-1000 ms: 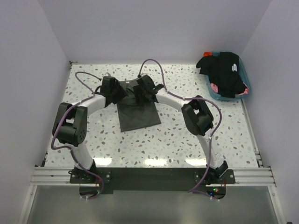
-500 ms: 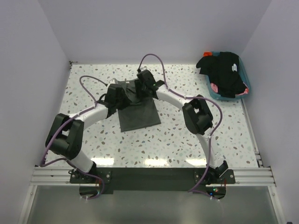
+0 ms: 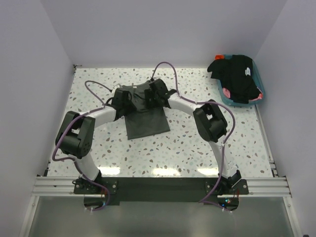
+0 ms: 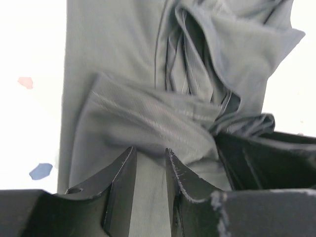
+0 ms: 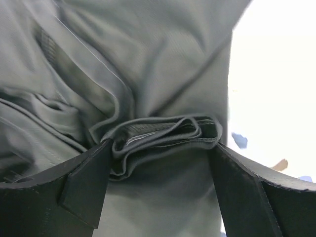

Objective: Fold and stack the t-shirts
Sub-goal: Fold the tshirt

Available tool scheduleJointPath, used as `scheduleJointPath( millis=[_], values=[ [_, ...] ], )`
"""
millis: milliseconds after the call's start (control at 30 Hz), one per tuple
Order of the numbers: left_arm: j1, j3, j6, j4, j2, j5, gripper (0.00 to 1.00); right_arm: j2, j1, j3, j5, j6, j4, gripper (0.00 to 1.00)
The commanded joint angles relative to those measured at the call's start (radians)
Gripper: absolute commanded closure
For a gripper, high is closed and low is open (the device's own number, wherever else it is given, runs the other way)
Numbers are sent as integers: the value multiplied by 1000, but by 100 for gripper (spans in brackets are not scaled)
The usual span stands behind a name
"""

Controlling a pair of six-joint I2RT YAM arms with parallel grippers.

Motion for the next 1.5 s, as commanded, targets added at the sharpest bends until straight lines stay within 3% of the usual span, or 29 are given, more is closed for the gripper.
scheduleJointPath(
  millis=[0,400,500,633,733,933,1033,1167,1467],
  values=[
    [18,42,14,72,4,11,65,-122,-22,-44,6,9,69,19],
    [73,119,25,14,82,11,63,-177,-40,-81,-14,29,99,14],
    [94,148,22,-34,109,5,65,-188,-40,-106,-21,40,110,26],
    [111,182,17,-67,149,3,71,-176,-39,-122,-30,46,121,54],
    [114,190,12,-83,160,2,75,-139,-39,-110,-38,46,118,62],
    [117,164,-3,-90,159,-15,81,-16,-40,-9,-38,47,57,60],
    [122,144,-20,-104,143,-37,83,33,-45,16,-29,59,24,51],
    [122,92,-26,-89,128,-37,83,45,-54,-8,-1,92,-25,47],
    [81,-98,-32,-25,28,-18,84,-209,-67,-405,6,164,78,44]
  ],
)
